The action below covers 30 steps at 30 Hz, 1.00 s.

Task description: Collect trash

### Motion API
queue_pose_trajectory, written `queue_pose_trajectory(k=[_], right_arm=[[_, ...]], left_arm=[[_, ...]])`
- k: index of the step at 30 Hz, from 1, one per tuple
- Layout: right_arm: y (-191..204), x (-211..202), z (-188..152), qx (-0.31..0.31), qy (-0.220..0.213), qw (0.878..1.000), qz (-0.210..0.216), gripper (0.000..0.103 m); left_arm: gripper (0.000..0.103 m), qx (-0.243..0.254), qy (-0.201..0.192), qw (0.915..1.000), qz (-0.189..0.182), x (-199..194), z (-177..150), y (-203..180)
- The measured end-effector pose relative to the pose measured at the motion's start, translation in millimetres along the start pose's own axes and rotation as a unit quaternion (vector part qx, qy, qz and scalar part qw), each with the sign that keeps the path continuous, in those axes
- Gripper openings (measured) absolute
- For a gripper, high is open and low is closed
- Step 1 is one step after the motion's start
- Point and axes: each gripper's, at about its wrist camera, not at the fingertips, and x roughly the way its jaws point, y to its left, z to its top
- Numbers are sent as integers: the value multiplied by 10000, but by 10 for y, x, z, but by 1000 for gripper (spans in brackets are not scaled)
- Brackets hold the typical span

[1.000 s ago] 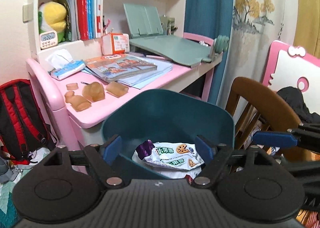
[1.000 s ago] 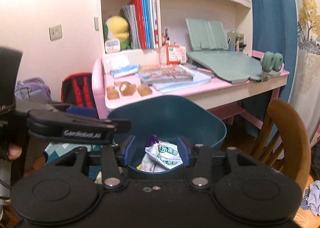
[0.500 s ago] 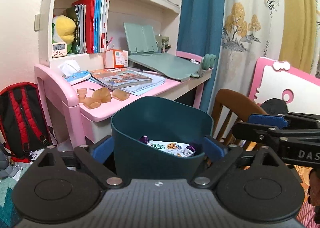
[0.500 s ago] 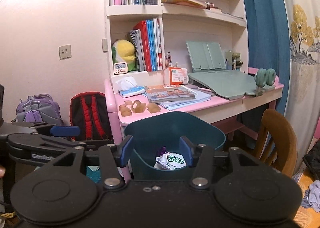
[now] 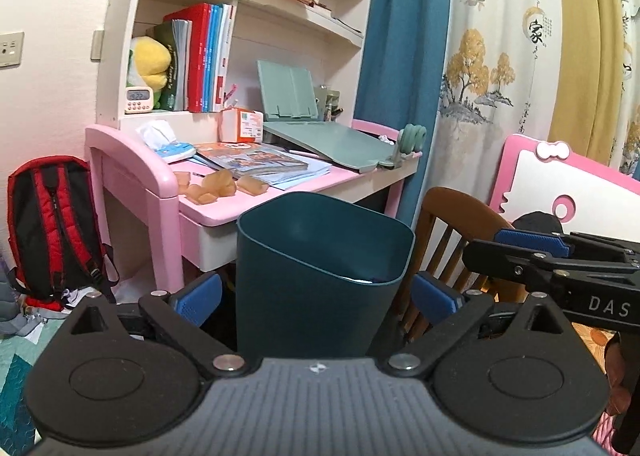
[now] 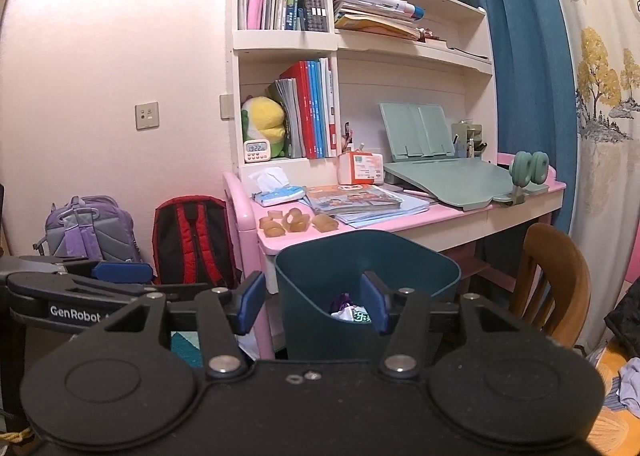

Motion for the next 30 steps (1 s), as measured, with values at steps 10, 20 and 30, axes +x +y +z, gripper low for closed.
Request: queue_pose_trajectory(k=[10, 20, 30], right_arm=[[60, -37, -23, 53, -3, 10000, 3, 53], [23, -97, 65, 98, 41, 9998, -156, 53], [10, -190, 190, 52, -46, 9996, -268, 53]], left_arm=[[102, -88, -35, 9999, 44, -74, -27, 93], [102, 51, -80, 9999, 66, -151, 128, 16], [102, 159, -219, 9996, 14, -195, 361, -112]])
